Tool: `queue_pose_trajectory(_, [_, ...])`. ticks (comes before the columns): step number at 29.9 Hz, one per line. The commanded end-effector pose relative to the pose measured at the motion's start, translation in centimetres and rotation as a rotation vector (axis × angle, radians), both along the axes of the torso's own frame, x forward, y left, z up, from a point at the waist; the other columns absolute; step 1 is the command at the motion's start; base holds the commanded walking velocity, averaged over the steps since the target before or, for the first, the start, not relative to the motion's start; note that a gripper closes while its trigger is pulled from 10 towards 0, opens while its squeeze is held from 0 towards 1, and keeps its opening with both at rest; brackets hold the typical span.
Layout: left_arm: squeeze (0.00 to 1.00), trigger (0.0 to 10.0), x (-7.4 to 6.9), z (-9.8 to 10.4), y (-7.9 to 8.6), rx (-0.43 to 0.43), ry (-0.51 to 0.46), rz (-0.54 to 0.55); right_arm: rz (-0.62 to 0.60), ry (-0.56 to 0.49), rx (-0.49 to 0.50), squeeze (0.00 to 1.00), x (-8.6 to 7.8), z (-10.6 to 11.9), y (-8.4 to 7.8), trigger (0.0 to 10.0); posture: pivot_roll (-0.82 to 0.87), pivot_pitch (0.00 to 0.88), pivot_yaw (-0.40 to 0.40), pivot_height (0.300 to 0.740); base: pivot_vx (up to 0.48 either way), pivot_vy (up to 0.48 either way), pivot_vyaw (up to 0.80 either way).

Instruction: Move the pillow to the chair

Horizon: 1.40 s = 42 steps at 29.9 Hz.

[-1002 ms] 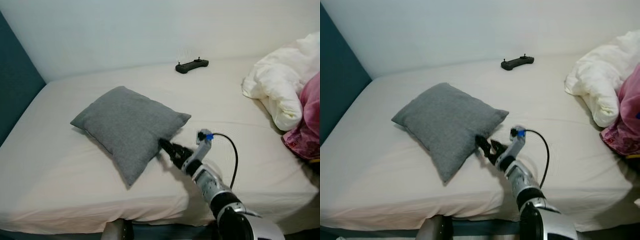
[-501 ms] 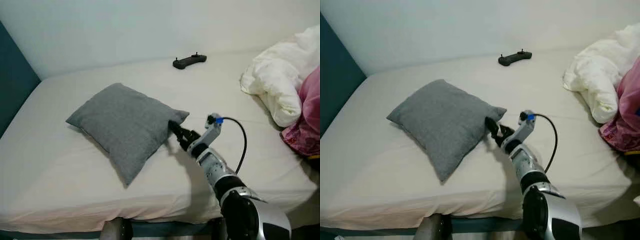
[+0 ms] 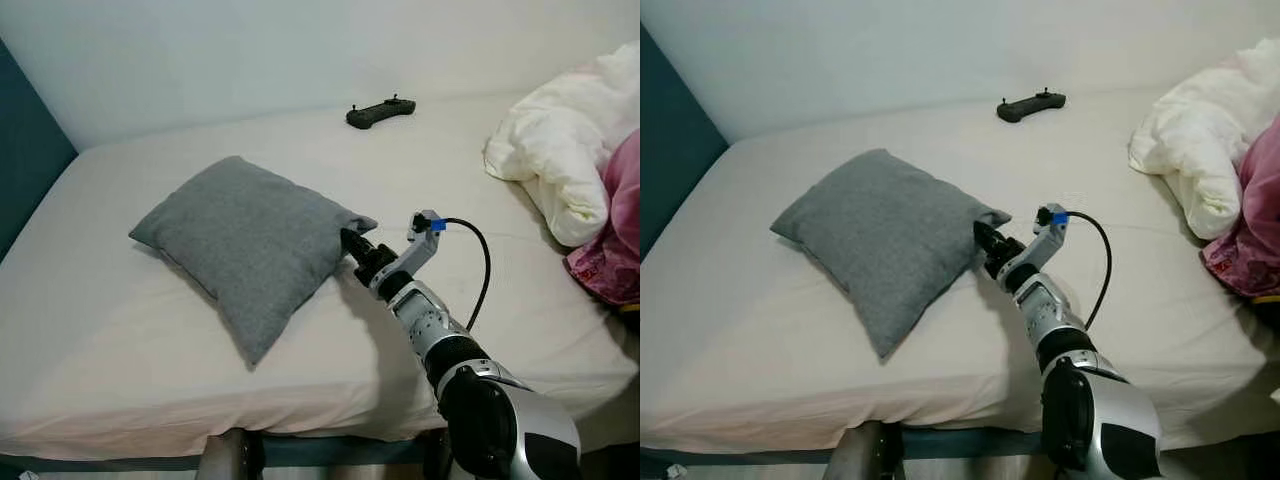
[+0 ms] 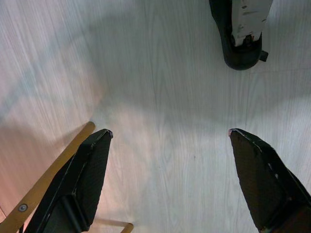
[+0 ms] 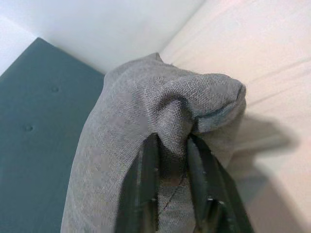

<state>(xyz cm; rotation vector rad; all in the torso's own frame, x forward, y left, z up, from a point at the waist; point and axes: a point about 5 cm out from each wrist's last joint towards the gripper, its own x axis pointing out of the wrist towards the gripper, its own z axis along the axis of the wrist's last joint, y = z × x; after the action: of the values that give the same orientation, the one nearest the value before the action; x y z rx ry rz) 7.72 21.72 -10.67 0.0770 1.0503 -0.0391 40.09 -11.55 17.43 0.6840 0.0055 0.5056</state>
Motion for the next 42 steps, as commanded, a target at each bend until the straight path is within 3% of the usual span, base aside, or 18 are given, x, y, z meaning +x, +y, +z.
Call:
queue_pose_trajectory(1, [0.00, 10.0, -1.5, -0.3, 0.4, 0.006, 0.044, 0.023, 0.062, 0.035, -0.034, 0.00, -0.3, -0.9, 1.1, 0.0, 0.25, 0.301, 0.077, 0.500, 0.000, 0.000, 0.00])
queue_pose_trajectory(12, [0.00, 10.0, -0.1, -0.3, -0.1, 0.003, 0.035, 0.045, 0.147, 0.052, -0.139, 0.00, -1.4, -3.0, 2.3, 0.0, 0.20, 0.253, 0.035, 0.500, 0.000, 0.000, 0.00])
queue_pose_trajectory(14, [0.00, 10.0, 0.8, -0.2, -0.5, 0.003, 0.033, 0.051, 0.284, 0.000, -0.122, 0.00, -2.6, -4.1, 4.0, 0.0, 0.16, 0.215, 0.010, 0.505, 0.000, 0.000, 0.00])
queue_pose_trajectory(17, [0.00, 10.0, 1.2, -0.2, -0.6, 0.004, 0.032, 0.054, 0.337, -0.016, -0.116, 0.00, -3.2, -4.5, 4.7, 0.0, 0.16, 0.209, 0.007, 0.509, 0.000, 0.000, 0.00])
queue_pose_trajectory(18, [0.00, 10.0, 2.2, -0.1, -0.6, 0.012, 0.022, 0.084, 0.459, -0.015, -0.123, 0.00, -4.9, -6.4, 6.4, 0.0, 0.12, 0.166, -0.018, 0.519, 0.000, 0.000, 0.00])
queue_pose_trajectory(25, [0.00, 10.0, 4.6, 0.6, -0.1, 0.026, -0.027, 0.207, 0.557, 0.049, -0.119, 0.00, -7.3, -9.2, 7.9, 0.0, 0.09, 0.085, -0.058, 0.543, 0.000, 0.000, 0.00])
queue_pose_trajectory(31, [0.00, 10.0, 4.7, 0.6, 0.2, 0.072, -0.004, 0.226, 0.599, 0.032, -0.125, 0.00, -7.5, -9.1, 8.4, 0.0, 0.08, 0.060, -0.070, 0.567, 0.000, 0.000, 0.00])
queue_pose_trajectory(32, [0.00, 10.0, 4.4, 0.5, 0.4, 0.107, 0.022, 0.205, 0.602, 0.025, -0.122, 0.00, -7.4, -8.8, 8.5, 0.0, 0.08, 0.055, -0.072, 0.572, 0.000, 0.000, 0.00])
queue_pose_trajectory(33, [0.00, 10.0, 3.3, 0.2, 0.9, 0.225, 0.100, 0.116, 0.604, 0.010, -0.116, 0.00, -7.1, -8.3, 8.5, 0.0, 0.08, 0.049, -0.074, 0.582, 0.000, 0.000, 0.00])
queue_pose_trajectory(34, [0.00, 10.0, 3.3, 0.2, 0.9, 0.225, 0.100, 0.116, 0.604, 0.010, -0.116, 0.00, -7.1, -8.3, 8.5, 0.0, 0.08, 0.049, -0.074, 0.582, 0.000, 0.000, 0.00])
queue_pose_trajectory(36, [0.00, 10.0, 1.5, 0.0, 2.4, 0.377, 0.211, 0.057, 0.610, -0.005, -0.110, 0.00, -7.0, -8.0, 8.6, 0.0, 0.08, 0.048, -0.075, 0.592, 0.000, 0.000, 0.00])
queue_pose_trajectory(37, [0.00, 10.0, 1.5, 0.0, 2.4, 0.377, 0.211, 0.057, 0.610, -0.005, -0.110, 0.00, -7.0, -8.0, 8.6, 0.0, 0.08, 0.048, -0.075, 0.592, 0.000, 0.000, 0.00])
queue_pose_trajectory(39, [0.00, 10.0, 0.1, 0.4, 4.5, 0.564, 0.282, 0.013, 0.619, -0.018, -0.104, 0.00, -7.0, -7.8, 8.7, 0.0, 0.08, 0.051, -0.075, 0.601, 0.000, 0.000, 0.00])
queue_pose_trajectory(40, [0.00, 10.0, 0.1, 0.4, 4.5, 0.564, 0.282, 0.013, 0.619, -0.018, -0.104, 0.00, -7.0, -7.8, 8.7, 0.0, 0.08, 0.051, -0.075, 0.601, 0.000, 0.000, 0.00])
queue_pose_trajectory(42, [0.00, 10.0, -0.3, 1.5, 7.2, 0.741, 0.261, 0.085, 0.627, -0.023, -0.101, 0.00, -7.2, -7.8, 8.8, 0.0, 0.08, 0.060, -0.075, 0.616, 0.000, 0.000, 0.00])
